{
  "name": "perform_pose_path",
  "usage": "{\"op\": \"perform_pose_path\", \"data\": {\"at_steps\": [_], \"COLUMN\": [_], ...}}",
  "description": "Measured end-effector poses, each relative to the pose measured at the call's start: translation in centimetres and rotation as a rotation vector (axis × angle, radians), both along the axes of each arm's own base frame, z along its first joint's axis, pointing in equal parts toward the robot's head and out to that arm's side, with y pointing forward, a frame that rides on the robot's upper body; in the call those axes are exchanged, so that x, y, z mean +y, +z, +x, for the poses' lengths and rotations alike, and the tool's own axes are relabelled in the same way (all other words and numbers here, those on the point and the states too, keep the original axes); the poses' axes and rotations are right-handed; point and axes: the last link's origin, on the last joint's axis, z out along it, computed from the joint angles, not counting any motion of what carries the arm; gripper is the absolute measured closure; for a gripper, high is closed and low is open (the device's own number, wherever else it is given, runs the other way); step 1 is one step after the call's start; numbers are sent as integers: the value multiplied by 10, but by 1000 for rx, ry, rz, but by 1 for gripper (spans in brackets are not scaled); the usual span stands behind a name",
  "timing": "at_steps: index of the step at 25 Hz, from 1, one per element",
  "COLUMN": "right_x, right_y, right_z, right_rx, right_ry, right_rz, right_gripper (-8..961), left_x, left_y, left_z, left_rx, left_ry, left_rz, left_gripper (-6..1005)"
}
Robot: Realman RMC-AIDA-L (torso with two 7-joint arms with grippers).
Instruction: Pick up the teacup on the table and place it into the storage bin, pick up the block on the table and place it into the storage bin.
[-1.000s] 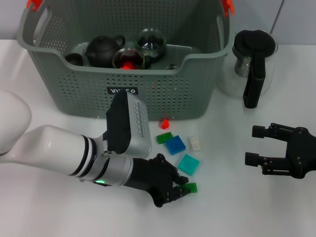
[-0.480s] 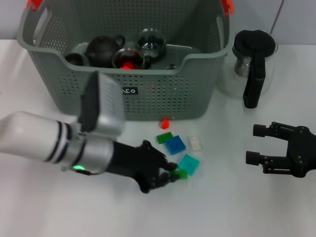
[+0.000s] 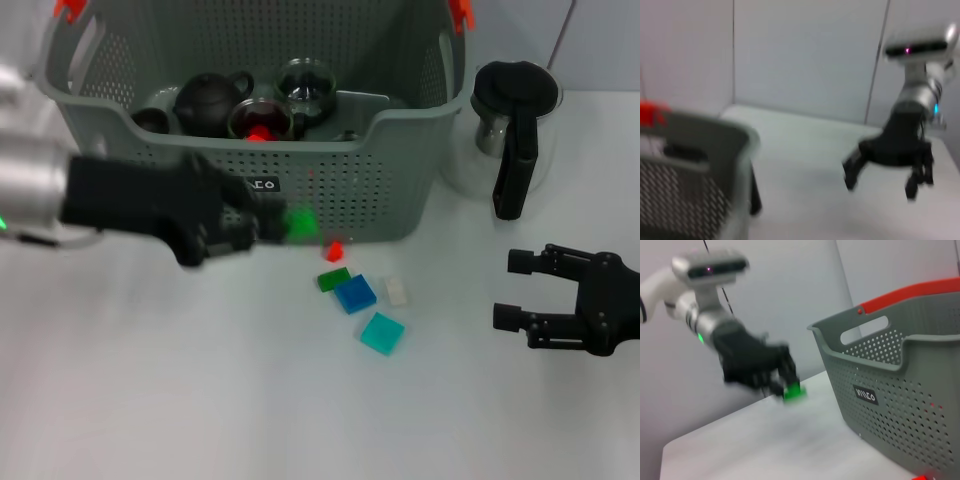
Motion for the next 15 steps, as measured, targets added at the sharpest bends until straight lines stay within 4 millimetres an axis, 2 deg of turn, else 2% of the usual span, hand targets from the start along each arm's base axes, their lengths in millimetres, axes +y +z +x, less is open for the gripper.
{"op": "perform_pose_path", "data": {"at_steps": [3,7,9,11,15], "right_x": [0,0,0,1,2], "right_y": [0,-2,-2,-4,-6], "right_z": [-1,-3,-3,-6,-7], "right_rx": [2,8,9,9,10], "right_ry": [2,8,10,15,18], "right_rz": [-2,-6,-7,-11,-16], "right_gripper": [41,41,41,41,41], "left_x": [12,32,50,62,102], "left_y": [32,53,54,50,31], "left_z": [20,50,67,75,74], "left_rx": [-2,-2,2,4,46], "left_ry": [-23,-30,5,42,227], "left_rz": [32,75,103,132,278], "left_gripper": [821,822,822,822,823]}}
